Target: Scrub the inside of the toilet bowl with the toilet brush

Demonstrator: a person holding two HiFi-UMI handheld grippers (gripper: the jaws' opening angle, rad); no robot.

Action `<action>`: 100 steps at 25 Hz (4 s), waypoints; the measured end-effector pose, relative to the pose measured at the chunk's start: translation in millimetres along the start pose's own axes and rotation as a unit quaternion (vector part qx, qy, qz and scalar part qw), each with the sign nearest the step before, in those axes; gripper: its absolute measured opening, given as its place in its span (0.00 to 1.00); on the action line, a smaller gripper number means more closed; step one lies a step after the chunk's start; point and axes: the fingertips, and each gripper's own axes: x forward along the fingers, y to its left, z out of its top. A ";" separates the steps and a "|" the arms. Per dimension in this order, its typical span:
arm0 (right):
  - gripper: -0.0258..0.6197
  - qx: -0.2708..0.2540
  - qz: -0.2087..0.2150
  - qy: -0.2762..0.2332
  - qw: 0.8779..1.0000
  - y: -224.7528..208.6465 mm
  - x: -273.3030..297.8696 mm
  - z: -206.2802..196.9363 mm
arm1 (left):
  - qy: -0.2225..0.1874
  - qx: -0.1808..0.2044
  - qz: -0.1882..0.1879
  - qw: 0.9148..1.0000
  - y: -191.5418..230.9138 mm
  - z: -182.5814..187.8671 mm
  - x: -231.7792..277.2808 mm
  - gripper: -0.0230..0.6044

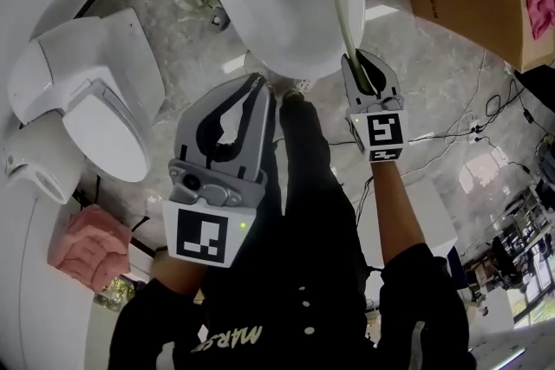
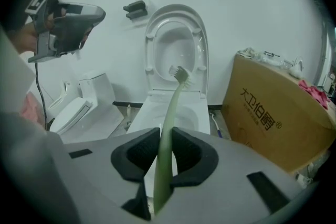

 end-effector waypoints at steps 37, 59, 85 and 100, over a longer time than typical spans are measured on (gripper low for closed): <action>0.17 0.109 0.047 0.186 0.975 13.3 185.6 -131.9 | 0.022 -0.022 0.007 0.999 42.5 -69.5 43.2 0.09; 0.17 0.275 -0.001 0.174 0.945 -7.5 189.1 -127.6 | 0.009 -0.023 0.006 1.000 29.4 -54.8 50.5 0.09; 0.17 0.425 -0.079 0.181 0.883 -1.5 135.8 -143.0 | 0.021 -0.019 -0.004 1.000 21.6 -65.6 42.3 0.09; 0.17 0.444 -0.052 0.250 0.859 16.0 96.3 -167.0 | 0.028 -0.027 0.000 0.999 33.2 -69.3 41.3 0.09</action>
